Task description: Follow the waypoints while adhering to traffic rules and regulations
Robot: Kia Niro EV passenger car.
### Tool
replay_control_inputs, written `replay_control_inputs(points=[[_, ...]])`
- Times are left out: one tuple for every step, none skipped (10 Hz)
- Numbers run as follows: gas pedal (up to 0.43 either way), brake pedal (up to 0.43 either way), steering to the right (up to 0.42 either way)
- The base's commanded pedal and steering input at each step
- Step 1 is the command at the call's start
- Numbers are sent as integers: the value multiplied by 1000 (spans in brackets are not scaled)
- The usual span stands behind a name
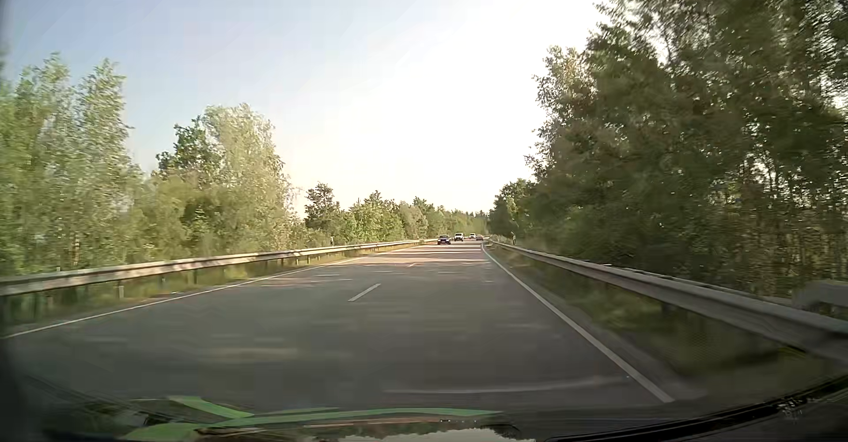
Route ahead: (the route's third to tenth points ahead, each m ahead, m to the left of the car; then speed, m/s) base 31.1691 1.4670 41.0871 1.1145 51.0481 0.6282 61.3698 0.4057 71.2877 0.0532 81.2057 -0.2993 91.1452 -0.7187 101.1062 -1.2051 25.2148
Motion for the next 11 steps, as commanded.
replay_control_inputs(points=[[0, 0, 5], [0, 0, 4], [0, 0, 4], [0, 0, 4], [0, 0, 4], [0, 0, 4], [0, 0, 4], [0, 0, 4], [0, 0, 4], [0, 0, 4], [0, 0, 4]])
